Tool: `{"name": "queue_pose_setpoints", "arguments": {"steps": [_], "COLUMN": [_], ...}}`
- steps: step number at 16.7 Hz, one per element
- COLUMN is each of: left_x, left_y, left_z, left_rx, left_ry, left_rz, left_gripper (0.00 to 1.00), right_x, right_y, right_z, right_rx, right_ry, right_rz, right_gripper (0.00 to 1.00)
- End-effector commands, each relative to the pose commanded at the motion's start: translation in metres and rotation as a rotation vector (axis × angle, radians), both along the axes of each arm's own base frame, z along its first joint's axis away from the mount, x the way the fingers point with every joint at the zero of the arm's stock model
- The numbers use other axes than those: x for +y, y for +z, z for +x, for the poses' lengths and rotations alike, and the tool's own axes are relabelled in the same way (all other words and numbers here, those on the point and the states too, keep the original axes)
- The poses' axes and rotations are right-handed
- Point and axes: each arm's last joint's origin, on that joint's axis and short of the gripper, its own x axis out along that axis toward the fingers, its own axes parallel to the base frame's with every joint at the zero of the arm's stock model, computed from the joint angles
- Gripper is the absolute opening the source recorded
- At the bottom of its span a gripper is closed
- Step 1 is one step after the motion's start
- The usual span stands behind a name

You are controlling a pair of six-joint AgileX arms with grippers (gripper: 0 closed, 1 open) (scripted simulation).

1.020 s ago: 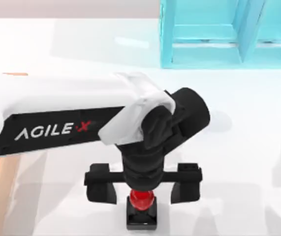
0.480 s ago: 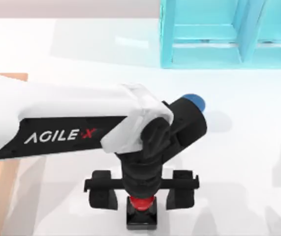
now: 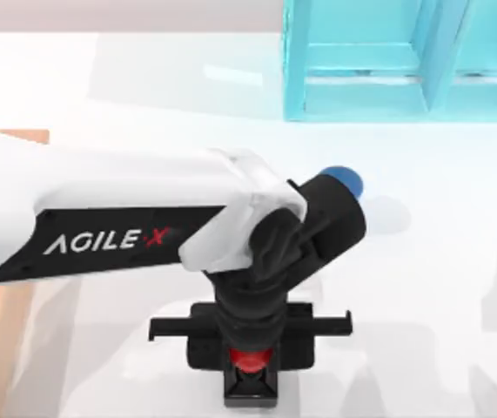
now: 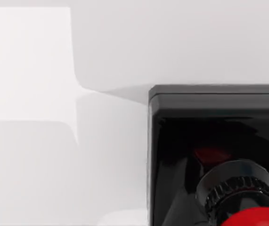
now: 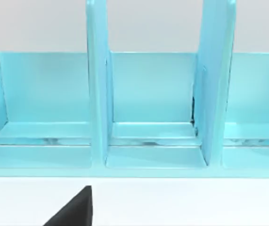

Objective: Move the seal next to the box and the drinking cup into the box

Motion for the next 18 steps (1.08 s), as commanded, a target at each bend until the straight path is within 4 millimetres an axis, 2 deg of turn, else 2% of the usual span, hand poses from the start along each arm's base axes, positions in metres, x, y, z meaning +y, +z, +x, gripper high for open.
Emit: {"name": "queue_pose_setpoints", "arguments": {"steps": [2,3,12,15,18], "left_x": [0.0,0.0,0.001,0.021,0.054], "left_y": [0.0,0.0,0.002,0.022,0.061], "left_z": [0.0,0.0,0.001,0.009,0.007], "left_rx": [0.0,0.0,-0.001,-0.002,0.001], "left_ry": [0.0,0.0,0.0,-0.001,0.0], "left_rz": [0.0,0.0,-0.002,-0.003,-0.001], "left_gripper": [0.02,0.0,0.0,0.0,0.0], "right_x": [0.0,0.0,0.0,0.0,0.0], "right_y": [0.0,0.0,0.0,0.0,0.0], "right_z": [0.0,0.0,0.0,0.0,0.0], "right_rx": [0.0,0.0,0.0,0.0,0.0], "right_ry": [0.0,0.0,0.0,0.0,0.0], "right_rz": [0.0,0.0,0.0,0.0,0.0], "right_gripper": [1.0,1.0,1.0,1.0,1.0]}}
